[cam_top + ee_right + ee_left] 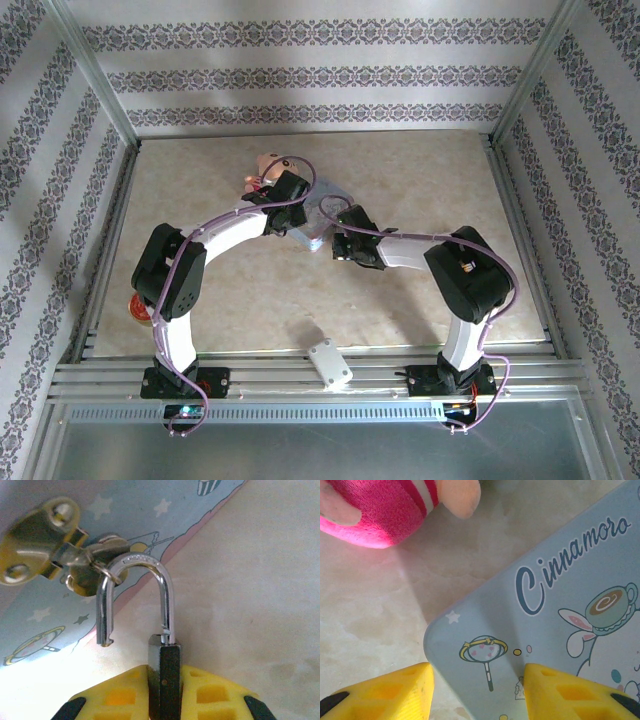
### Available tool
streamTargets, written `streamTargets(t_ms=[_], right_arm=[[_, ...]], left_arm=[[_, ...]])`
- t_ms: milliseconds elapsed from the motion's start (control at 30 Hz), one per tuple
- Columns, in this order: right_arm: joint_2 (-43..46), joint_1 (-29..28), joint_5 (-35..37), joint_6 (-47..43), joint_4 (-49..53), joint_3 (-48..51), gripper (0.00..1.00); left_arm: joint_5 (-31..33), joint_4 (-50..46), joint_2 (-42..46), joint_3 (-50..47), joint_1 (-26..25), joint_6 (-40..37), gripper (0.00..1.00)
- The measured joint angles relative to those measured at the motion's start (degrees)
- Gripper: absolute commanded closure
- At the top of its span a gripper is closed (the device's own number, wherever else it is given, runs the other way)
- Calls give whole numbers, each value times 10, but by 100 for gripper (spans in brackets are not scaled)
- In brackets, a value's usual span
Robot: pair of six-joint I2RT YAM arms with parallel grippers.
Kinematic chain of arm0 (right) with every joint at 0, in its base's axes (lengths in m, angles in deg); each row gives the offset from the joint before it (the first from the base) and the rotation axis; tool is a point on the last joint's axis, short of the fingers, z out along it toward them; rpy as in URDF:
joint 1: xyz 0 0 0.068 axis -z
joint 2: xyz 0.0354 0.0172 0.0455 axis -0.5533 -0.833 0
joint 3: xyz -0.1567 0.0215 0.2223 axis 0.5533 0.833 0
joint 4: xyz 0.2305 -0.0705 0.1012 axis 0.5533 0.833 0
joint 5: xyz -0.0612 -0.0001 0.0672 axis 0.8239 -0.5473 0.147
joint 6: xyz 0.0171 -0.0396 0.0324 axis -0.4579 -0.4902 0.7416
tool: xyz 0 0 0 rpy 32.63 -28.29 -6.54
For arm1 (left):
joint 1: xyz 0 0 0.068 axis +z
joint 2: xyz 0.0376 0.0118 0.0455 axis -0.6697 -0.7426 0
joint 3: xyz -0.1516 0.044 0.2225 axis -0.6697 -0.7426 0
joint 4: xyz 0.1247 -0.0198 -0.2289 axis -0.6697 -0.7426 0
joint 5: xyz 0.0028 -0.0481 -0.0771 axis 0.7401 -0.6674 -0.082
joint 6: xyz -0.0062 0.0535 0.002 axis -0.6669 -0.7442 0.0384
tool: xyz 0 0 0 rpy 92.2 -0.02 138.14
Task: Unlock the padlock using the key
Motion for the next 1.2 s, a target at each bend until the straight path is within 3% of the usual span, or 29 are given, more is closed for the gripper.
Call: streamTargets(t_ms=[667, 1200], right_arm=[[25, 59, -126, -8, -117, 65, 100], [6, 74, -176, 68, -210, 90, 100]], left_arm=[[0, 0, 0, 0, 0, 0, 50], [0, 0, 0, -2, 3, 0, 50]])
